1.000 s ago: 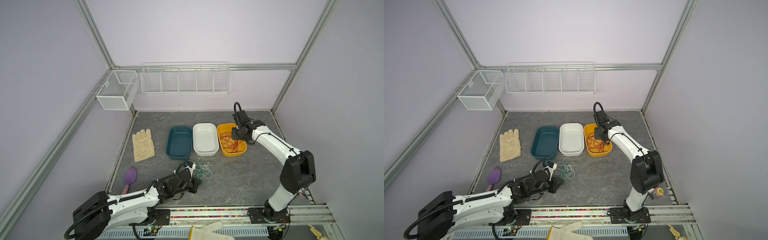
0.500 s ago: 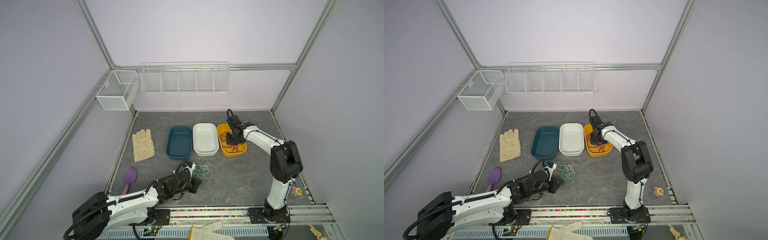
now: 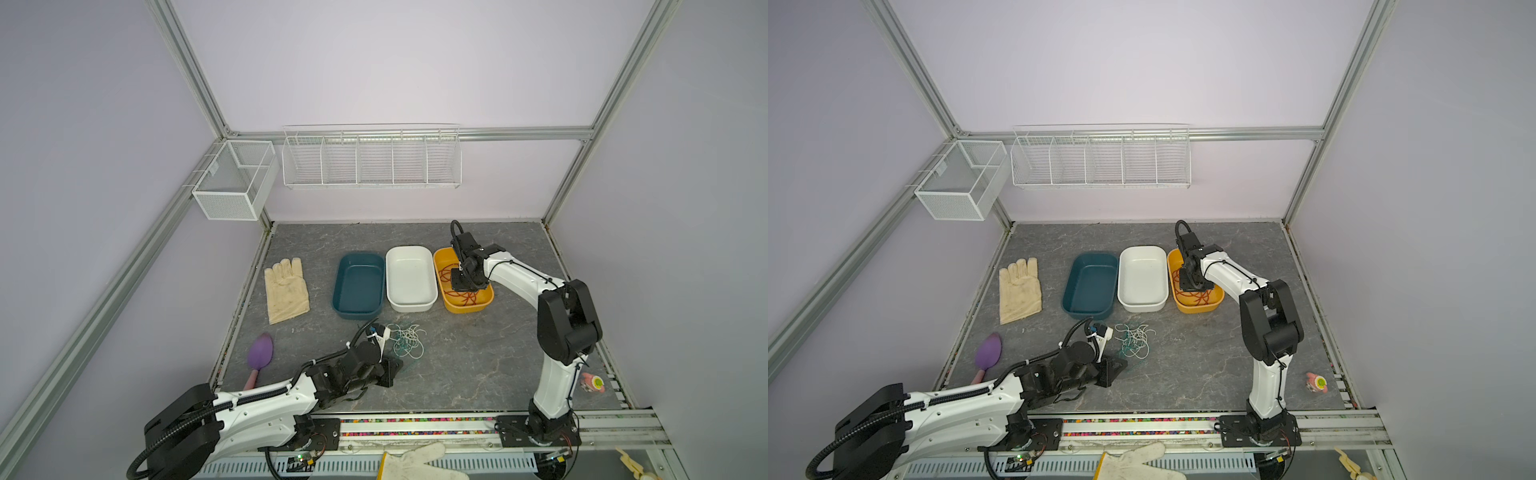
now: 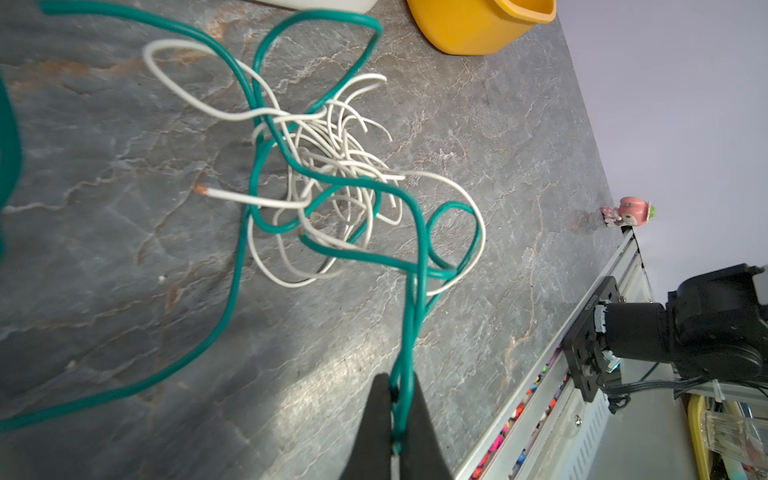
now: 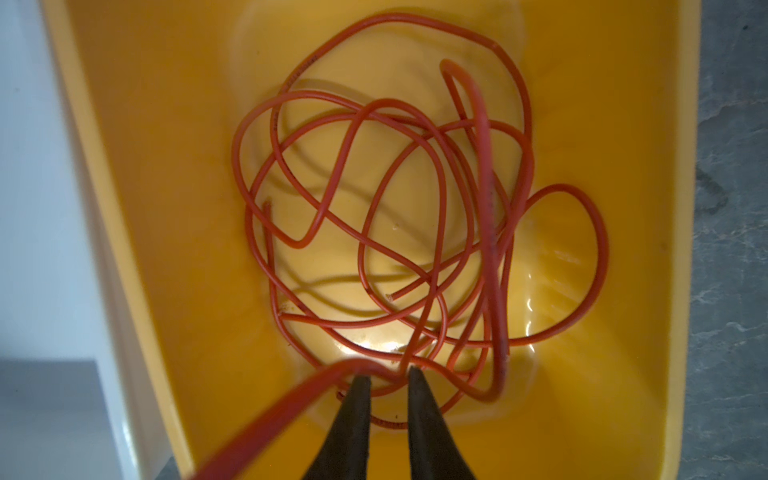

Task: Untangle the cables
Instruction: 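Lower the red wire into the yellow tub and open the right gripper, then move the right gripper to the tangle and grasp a white wire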

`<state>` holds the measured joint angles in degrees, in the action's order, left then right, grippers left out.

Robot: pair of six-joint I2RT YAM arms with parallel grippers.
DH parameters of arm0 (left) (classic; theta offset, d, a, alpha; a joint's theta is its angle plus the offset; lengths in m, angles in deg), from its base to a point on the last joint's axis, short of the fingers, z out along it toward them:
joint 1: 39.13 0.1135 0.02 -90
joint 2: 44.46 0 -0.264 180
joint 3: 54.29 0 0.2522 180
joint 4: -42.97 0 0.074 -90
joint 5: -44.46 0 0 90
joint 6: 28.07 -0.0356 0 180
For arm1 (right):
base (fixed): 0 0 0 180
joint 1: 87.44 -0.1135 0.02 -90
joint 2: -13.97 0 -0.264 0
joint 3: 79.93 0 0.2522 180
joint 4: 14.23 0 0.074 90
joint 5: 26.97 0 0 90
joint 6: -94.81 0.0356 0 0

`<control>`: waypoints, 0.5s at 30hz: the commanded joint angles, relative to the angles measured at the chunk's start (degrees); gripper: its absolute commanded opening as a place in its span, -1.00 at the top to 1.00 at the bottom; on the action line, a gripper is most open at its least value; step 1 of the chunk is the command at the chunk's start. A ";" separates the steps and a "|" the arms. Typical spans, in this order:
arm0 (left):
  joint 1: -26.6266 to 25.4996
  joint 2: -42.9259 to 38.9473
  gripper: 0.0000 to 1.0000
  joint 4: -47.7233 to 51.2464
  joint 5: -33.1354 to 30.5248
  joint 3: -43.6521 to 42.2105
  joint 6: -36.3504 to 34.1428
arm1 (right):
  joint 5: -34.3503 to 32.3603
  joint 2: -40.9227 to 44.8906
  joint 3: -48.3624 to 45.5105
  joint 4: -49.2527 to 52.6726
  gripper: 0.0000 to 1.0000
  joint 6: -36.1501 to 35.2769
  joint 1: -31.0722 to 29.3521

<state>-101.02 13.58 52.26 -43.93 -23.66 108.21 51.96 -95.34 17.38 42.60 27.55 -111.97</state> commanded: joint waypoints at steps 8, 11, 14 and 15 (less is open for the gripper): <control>-0.25 -0.87 1.00 -0.55 0.26 -0.34 0.22 | -0.77 5.94 0.96 3.75 0.22 -0.94 -0.36; -0.27 -1.00 1.00 -0.45 0.25 -0.34 0.22 | -0.19 8.14 0.86 4.13 0.08 -1.02 -0.42; -0.27 -0.94 1.00 -0.37 0.38 -0.30 0.30 | 2.63 11.55 -0.19 3.94 -0.06 -1.12 -0.70; -0.31 -0.98 1.00 -0.28 0.26 -0.25 0.37 | 4.21 12.94 -0.89 3.51 -0.10 -1.07 -0.95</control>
<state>-101.02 13.38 52.28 -43.95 -23.66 108.21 52.92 -86.80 17.38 45.35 26.85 -112.08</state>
